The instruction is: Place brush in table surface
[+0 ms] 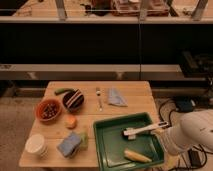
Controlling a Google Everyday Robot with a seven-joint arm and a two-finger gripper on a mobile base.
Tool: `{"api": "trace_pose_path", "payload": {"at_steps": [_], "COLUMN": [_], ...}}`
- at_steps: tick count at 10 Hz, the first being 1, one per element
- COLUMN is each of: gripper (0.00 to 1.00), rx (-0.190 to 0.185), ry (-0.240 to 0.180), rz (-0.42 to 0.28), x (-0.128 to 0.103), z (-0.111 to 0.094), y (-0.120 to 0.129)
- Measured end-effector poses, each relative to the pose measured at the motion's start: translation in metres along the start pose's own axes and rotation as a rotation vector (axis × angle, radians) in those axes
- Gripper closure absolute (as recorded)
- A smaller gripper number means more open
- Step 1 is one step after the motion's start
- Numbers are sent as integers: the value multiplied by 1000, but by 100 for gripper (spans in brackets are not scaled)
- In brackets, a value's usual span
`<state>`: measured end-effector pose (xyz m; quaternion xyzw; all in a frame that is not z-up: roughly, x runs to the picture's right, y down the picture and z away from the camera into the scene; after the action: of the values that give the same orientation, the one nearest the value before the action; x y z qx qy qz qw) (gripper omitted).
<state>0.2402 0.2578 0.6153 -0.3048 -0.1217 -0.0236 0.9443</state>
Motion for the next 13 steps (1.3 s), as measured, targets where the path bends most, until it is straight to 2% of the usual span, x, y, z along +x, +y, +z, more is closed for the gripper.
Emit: {"api": "trace_pose_path", "payload": {"at_steps": [1,3,5,7,9,10,11,13], "gripper": [20,20,20,20,20,20,20,20], "rx": [1,13,17,-6,-48,-62,-66,-53], "ry": [11,58,114,107,67,61,55,48], "rz": [3,-20,-68,-84,-93,-95,-91,-77], "x": [-1,-7,-23,-21,-17,-14,-12,-11], "z": [1,4,7,18,47,60,75,87], "y": [-3,-23,-54,-67,-70,-70,-73,-85]}}
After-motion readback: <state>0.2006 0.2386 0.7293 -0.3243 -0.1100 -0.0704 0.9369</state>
